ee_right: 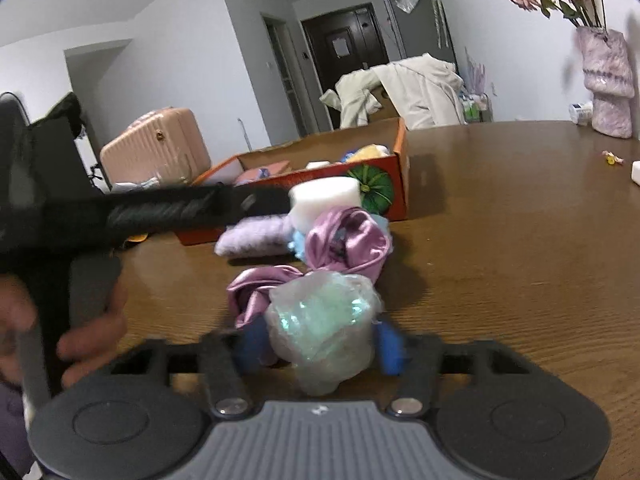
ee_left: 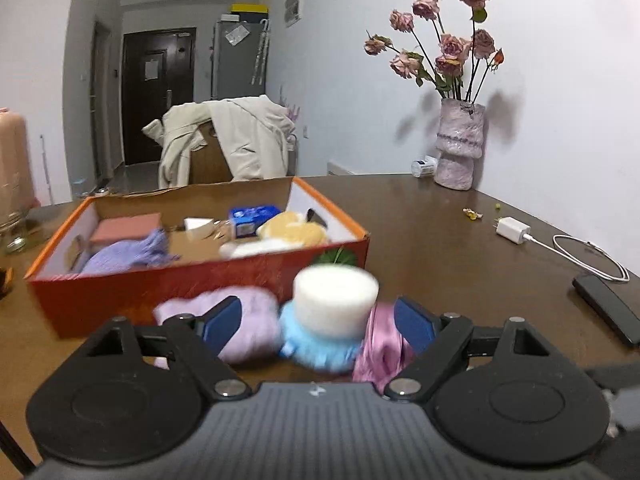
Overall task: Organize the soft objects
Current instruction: 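Grasp the white cylinder sponge with the left gripper while the right gripper grasps the clear plastic bag, then carry both items over the cardboard box and open both grippers to drop them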
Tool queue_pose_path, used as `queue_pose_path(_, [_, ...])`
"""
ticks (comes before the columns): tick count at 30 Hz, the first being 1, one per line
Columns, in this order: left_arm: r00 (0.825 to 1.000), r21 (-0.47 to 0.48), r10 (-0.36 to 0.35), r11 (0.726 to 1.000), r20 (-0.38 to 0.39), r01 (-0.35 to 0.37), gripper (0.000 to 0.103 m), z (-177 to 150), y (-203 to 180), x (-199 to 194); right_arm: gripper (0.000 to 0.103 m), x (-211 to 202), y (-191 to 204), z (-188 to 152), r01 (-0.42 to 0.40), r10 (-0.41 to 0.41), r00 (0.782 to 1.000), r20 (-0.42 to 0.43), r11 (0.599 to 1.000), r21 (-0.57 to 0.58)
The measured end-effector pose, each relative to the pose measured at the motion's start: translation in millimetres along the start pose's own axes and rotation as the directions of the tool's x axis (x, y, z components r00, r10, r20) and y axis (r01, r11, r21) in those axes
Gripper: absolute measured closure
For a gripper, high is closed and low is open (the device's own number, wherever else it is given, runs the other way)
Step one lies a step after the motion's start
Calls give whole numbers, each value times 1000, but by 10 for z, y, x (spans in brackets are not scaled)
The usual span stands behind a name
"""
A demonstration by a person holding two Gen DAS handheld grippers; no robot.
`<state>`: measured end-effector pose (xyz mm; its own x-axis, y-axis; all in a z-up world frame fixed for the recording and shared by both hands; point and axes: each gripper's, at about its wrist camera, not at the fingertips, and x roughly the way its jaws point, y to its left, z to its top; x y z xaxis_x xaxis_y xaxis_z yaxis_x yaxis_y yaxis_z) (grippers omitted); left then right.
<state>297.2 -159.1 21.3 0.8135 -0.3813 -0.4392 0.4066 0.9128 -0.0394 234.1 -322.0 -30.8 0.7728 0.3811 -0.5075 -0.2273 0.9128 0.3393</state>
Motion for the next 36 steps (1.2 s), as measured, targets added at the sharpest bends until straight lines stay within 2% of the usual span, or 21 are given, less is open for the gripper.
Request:
queue_pose_path(1, [1000,-1,-11,1000,-2,11,18,36,-18,106,61,-14,-30,20,-1,1,1000,7,1000,9])
queue_pose_path(4, [999,-25,-34,999,-29,33,28,104,-6,373,63,-98,-152,74,38,-39,999,29,999,25])
queue_pose_path(6, [996,-60,-55,997,-64,51,47,111,44,509,63,-171,-252,95,73,-75,996,46,996,46])
queue_pose_path(10, [994,-86,-83,993,-64,77,51,104,95,525,63,-245,-400,115,127,-132,990,59,988,87])
queue_pose_path(13, [994,-125,-107,987,-32,102,51,163,158,353,63,-262,-434,139,127,-135,988,71,986,104])
queue_pose_path(17, [994,-141,-101,984,40,106,51,270,247,43,63,-288,-366,244,101,-109,989,105,992,75])
queue_pose_path(22, [995,-150,-74,985,71,84,51,479,524,-66,63,-186,-236,563,41,-42,990,132,999,9])
queue_pose_path(28, [994,-103,69,993,84,-60,51,924,1037,293,63,366,-48,1311,-18,37,992,118,986,-164])
queue_pose_path(30, [994,-88,85,993,70,-79,51,1048,1184,497,63,638,2,1541,-34,55,994,95,978,-207])
queue_pose_path(36, [992,-130,96,986,-76,-105,51,1194,1617,1328,62,1656,78,2048,-95,85,995,-53,965,-245])
